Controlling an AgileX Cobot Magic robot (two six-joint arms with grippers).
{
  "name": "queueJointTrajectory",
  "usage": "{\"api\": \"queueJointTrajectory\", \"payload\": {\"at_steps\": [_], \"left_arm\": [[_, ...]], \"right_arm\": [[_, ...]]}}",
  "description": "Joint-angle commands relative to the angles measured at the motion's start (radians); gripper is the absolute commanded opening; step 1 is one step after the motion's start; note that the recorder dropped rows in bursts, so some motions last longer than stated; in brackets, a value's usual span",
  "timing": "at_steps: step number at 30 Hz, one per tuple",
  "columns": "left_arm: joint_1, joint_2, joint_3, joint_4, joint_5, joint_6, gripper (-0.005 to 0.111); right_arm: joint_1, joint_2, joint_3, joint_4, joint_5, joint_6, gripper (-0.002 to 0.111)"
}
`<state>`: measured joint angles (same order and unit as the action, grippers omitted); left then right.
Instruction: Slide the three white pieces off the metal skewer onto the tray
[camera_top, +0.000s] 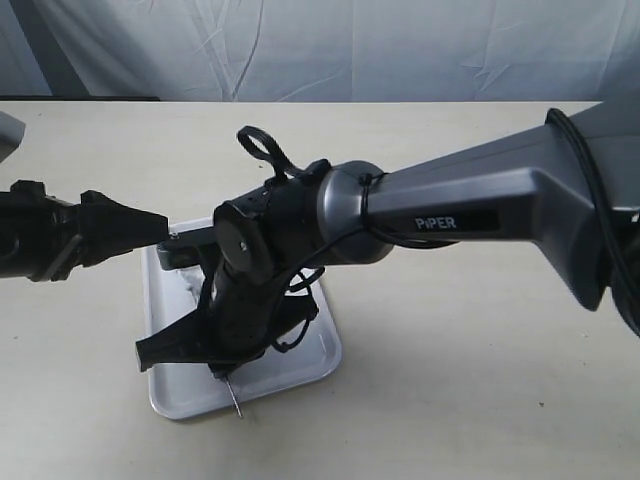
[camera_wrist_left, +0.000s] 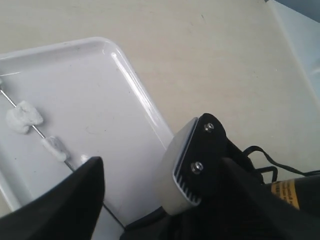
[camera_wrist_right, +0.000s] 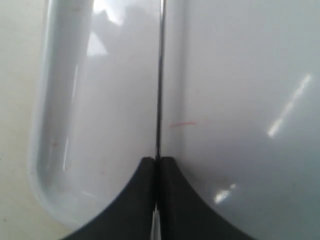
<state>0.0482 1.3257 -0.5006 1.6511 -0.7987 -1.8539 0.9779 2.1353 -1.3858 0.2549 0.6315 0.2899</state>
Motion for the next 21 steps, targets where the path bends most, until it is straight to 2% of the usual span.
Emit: {"api": "queueJointTrajectory", "payload": {"at_steps": [1,8,12,17,21], "left_arm": [[0.001,0.001,-0.005,-0.006,-0.005,0.004,0.062],[0.001,0.001,-0.005,-0.006,-0.010,-0.007,0.062],[0.060,0.001,-0.011,-0.029,-0.006,-0.030,0.062],[0.082,0.001,-0.011,-0.064,-0.066,-0.078,0.062],[0.082,0.005,-0.011,-0.199,-0.166,-0.082,0.062]], "right_arm": [[0.001,0.011,0.003,-0.007,-0.034,-0.005,-0.001],[-0.001,-0.112,0.006,-0.129,0.082,-0.005,-0.001],[-0.001,-0.234,0.057,-0.267,0.185,0.064,-0.001],[-0.001,-0.404,0.249,-0.303,0.106,0.122,-0.001],[-0.001,-0.496,0.377,-0.289,0.039,0.134,-0.001]]}}
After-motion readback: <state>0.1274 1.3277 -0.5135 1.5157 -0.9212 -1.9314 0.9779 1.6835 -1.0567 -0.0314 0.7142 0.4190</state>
